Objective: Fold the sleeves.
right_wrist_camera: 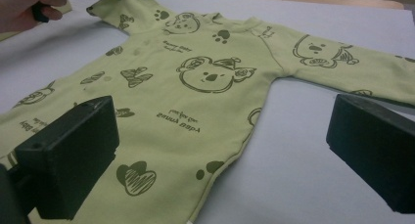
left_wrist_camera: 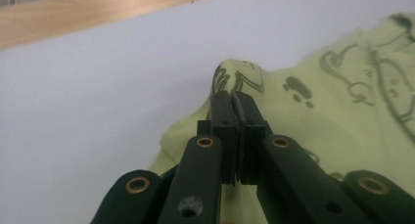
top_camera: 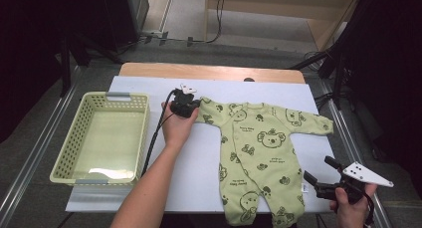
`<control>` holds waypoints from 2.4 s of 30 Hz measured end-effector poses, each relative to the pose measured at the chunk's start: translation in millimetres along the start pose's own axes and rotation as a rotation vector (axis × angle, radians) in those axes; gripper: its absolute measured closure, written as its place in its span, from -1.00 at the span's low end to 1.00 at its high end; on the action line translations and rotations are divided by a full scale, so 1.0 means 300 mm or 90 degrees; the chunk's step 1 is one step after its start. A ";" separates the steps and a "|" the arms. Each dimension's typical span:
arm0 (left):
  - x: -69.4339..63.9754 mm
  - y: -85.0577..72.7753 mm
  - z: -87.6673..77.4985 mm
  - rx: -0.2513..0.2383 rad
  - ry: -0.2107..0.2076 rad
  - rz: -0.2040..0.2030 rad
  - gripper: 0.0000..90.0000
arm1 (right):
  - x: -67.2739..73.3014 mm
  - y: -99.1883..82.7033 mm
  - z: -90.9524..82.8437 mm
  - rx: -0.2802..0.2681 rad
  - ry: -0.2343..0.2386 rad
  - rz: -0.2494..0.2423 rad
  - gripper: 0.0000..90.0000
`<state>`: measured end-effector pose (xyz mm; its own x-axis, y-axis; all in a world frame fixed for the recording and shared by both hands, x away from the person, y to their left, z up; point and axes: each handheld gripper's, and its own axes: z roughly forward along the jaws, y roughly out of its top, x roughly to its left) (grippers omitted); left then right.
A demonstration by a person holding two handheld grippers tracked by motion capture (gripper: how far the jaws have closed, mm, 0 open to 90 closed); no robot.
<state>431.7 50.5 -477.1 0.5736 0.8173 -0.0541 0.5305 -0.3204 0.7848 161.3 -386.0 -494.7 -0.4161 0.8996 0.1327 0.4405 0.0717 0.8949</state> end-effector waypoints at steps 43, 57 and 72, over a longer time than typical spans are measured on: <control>-0.376 -0.126 -0.078 -0.048 -0.177 0.125 0.11 | 0.008 -0.001 -0.001 0.006 -0.003 -0.004 -1.00; -0.364 -0.182 -0.040 0.058 -0.201 0.100 0.58 | 0.013 0.002 -0.002 0.007 -0.007 -0.008 -1.00; -0.464 -0.162 -0.156 -0.003 -0.321 0.161 0.33 | 0.013 0.000 0.002 0.007 -0.004 -0.009 -1.00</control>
<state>296.7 -25.3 -478.8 0.9107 0.3842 -0.1515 0.3353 -0.4735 0.8145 160.2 -382.2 -494.4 -0.4169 0.9013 0.1179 0.4431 0.0882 0.8921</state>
